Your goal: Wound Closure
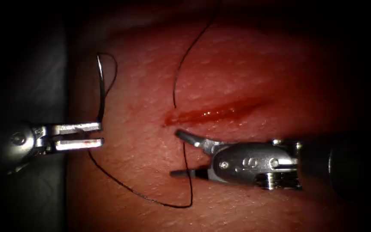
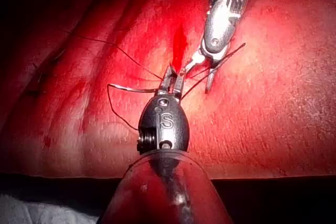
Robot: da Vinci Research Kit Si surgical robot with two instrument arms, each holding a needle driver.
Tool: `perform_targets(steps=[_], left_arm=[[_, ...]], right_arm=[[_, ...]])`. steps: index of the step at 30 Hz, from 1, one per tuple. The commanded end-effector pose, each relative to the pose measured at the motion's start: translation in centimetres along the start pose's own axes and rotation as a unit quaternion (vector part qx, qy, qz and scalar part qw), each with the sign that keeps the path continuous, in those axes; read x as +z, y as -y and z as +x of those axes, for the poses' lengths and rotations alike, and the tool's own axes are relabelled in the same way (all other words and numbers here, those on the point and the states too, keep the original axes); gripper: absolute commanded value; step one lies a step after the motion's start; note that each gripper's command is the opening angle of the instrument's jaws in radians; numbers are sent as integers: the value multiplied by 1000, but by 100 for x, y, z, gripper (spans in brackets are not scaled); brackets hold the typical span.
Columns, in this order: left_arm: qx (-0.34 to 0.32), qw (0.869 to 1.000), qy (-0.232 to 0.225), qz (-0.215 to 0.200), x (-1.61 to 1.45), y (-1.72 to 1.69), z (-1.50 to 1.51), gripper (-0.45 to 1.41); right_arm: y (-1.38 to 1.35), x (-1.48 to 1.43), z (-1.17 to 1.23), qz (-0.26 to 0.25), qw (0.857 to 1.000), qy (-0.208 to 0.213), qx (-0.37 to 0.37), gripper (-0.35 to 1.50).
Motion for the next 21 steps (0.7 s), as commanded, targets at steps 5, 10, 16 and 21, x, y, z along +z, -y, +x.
perform_targets(steps=[5,10,16,21], left_arm=[[-3,1000,-1,-1,6,-1,-6,-45],[-3,1000,-2,0,6,-1,-7,-45],[-2,1000,-2,0,7,0,-10,-45],[-2,1000,-2,0,6,0,-9,-45]], right_arm=[[11,8,-9,15,1000,-10,-3,-35],[13,-9,1,14,1000,-5,1,-35],[27,-36,33,13,1000,-15,7,-35],[48,-53,67,19,1000,-21,-8,-35]])
